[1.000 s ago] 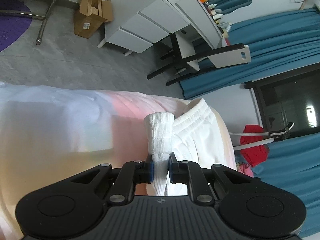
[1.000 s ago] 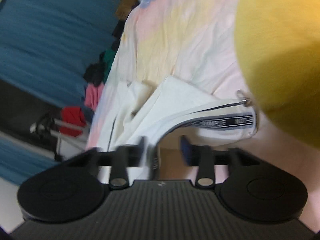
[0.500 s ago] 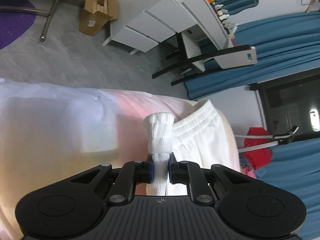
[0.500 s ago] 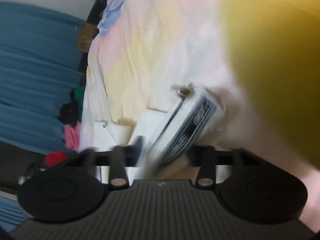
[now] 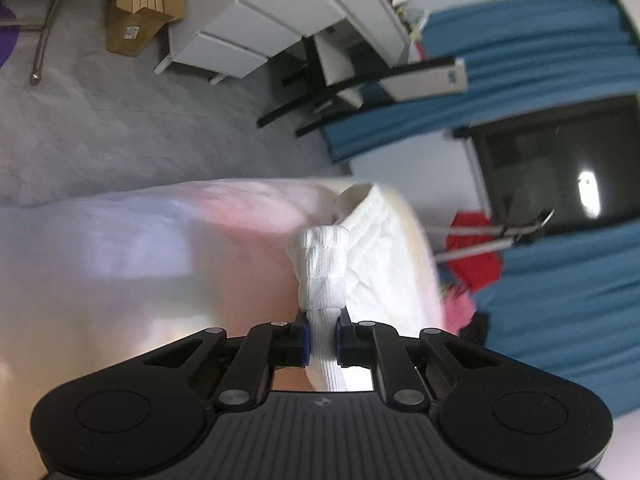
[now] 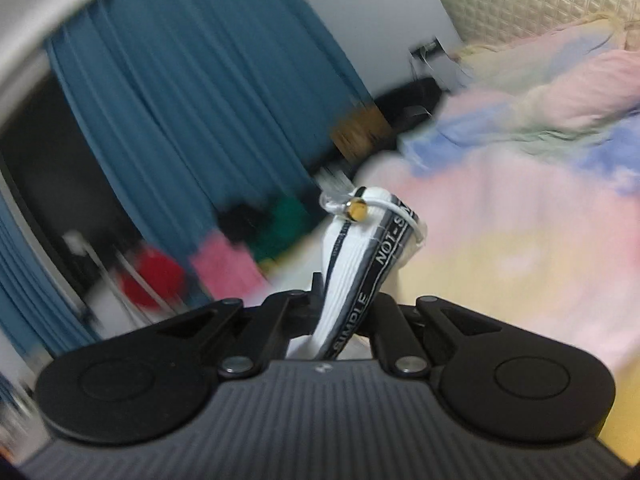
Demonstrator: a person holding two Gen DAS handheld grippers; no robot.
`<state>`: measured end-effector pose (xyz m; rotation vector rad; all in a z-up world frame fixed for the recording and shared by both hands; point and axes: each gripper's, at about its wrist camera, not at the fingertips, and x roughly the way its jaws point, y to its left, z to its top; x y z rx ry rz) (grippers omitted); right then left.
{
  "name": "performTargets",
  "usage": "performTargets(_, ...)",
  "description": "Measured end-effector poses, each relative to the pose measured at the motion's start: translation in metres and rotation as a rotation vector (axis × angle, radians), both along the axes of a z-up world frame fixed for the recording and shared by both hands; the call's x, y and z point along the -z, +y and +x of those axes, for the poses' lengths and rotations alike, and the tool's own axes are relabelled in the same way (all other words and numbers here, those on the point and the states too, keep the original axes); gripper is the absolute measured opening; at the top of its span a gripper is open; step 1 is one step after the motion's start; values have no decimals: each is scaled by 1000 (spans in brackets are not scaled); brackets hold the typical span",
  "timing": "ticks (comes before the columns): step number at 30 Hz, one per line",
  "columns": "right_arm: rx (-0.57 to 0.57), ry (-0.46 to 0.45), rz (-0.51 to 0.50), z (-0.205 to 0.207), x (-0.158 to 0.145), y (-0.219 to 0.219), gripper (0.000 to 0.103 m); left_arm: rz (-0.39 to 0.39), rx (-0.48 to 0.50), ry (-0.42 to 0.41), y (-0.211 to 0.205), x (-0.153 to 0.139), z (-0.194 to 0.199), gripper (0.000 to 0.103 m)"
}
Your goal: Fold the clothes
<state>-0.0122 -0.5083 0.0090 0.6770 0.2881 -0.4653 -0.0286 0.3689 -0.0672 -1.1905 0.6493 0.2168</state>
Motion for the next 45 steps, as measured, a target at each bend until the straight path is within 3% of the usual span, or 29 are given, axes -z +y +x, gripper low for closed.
performTargets(3, -2, 244, 46, -34, 46, 0, 6, 52, 69, 68, 3, 10, -1, 12)
performTargets(5, -18, 358, 124, -52, 74, -3, 7, 105, 100, 92, 3, 12, 2, 13)
performTargets(7, -38, 422, 152, -61, 92, -1, 6, 159, 126, 109, 0, 12, 7, 14)
performTargets(10, -84, 472, 65, -59, 93, 9, 9, 286, 186, 123, -7, 4, 9, 22)
performTargets(11, -97, 486, 44, -57, 89, 10, 10, 328, 203, 125, -10, -3, 8, 25)
performTargets(12, -105, 486, 34, -58, 85, 12, 10, 368, 219, 127, -14, -10, 6, 36)
performTargets(13, -110, 480, 28, -57, 78, 16, 12, 417, 232, 129, -17, -17, 3, 45)
performTargets(15, -104, 453, -6, -49, 65, 14, 35, 530, 250, 125, -24, -33, -5, 74)
performTargets(16, -98, 436, -29, -46, 59, 14, 56, 593, 255, 115, -29, -42, -10, 79)
performTargets(17, -91, 419, -51, -43, 52, 13, 71, 659, 256, 108, -35, -51, -14, 84)
performTargets(20, -46, 371, -150, -39, 30, 18, 71, 825, 280, 65, -60, -77, -21, 86)
performTargets(22, 10, 320, -228, -39, 14, 28, 72, 884, 316, 6, -83, -90, -22, 88)
performTargets(25, 11, 221, -201, -25, 0, 38, 74, 943, 375, -88, -129, -103, -8, 95)
performTargets(26, -1, 187, -152, -17, 0, 40, 74, 955, 402, -115, -147, -104, -1, 96)
performTargets(28, -45, 123, 49, 7, 11, 38, 74, 958, 469, -143, -183, -101, 23, 96)
performTargets(32, -53, 64, 487, 57, 69, 37, 73, 929, 600, -149, -247, -84, 80, 96)
performTargets(35, 12, 57, 634, 86, 112, 40, 68, 935, 669, -134, -288, -63, 122, 94)
performTargets(37, 49, 48, 624, 100, 129, 37, 68, 1007, 704, -144, -313, -47, 147, 94)
performTargets(40, 118, 47, 531, 118, 145, 22, 68, 1109, 767, -161, -349, -22, 183, 89)
performTargets(41, 146, 46, 517, 124, 151, 15, 68, 1128, 789, -173, -360, -13, 196, 85)
performTargets(45, 202, 2, 476, 147, 174, -2, 64, 1240, 867, -244, -394, 23, 227, 84)
